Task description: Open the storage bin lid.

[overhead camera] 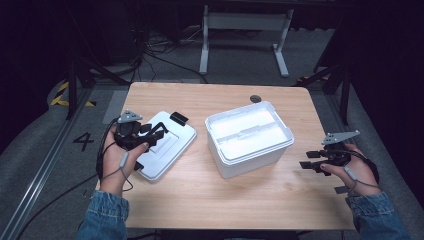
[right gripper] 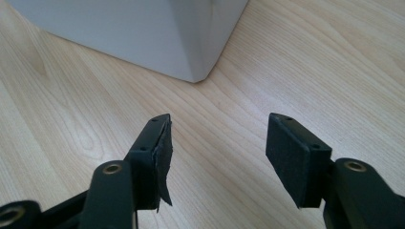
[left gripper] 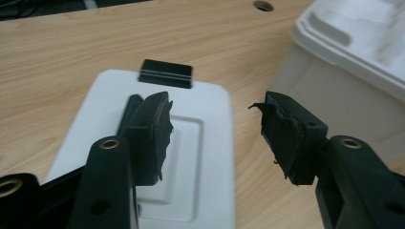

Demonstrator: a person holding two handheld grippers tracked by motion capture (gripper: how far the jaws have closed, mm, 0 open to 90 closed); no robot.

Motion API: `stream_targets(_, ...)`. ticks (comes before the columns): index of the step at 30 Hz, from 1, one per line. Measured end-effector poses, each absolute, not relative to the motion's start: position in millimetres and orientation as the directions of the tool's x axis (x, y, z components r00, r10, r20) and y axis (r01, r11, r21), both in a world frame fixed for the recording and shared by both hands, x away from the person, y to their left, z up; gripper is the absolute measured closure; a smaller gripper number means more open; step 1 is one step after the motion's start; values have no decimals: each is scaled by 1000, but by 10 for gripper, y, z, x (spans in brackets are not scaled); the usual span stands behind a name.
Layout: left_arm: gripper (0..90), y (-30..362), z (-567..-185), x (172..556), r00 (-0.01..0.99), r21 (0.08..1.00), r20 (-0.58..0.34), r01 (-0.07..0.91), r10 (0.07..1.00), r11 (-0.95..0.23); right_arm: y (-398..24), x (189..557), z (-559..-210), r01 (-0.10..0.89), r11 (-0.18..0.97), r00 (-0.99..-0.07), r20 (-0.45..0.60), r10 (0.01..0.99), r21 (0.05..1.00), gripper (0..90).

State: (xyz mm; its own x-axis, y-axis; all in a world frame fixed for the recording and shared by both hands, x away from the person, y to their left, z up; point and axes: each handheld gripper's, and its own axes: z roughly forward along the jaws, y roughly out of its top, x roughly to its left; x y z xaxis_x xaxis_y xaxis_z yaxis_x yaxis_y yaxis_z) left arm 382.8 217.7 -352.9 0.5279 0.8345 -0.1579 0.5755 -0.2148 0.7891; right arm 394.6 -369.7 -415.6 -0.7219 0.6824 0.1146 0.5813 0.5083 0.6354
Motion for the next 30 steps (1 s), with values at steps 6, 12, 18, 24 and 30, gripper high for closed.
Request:
stream_targets(6,410,1963,-3534,3641,579,786,-148,561,802,-260,-3694,3933,-4147,580,509,-721,111,684,635,432)
stream_targets(12,400,1801,-3704,3509,615,760,-161,577,772,-301,-3735,3893,-4154,588,500,-712,114,692,636,430)
stream_targets(18,392,1661,-3876,3460,654,726,-149,581,742,-367,-3762,3873,-4171,596,495,-704,117,700,632,428)
stream_targets(24,380,1570,-4051,3458,672,673,-139,603,727,-429,-3733,3864,-4208,599,511,-708,109,698,616,426)
stream_targets(30,371,1510,-4206,3480,677,652,-145,614,722,-444,-3729,3871,-4239,603,514,-708,113,697,610,423)
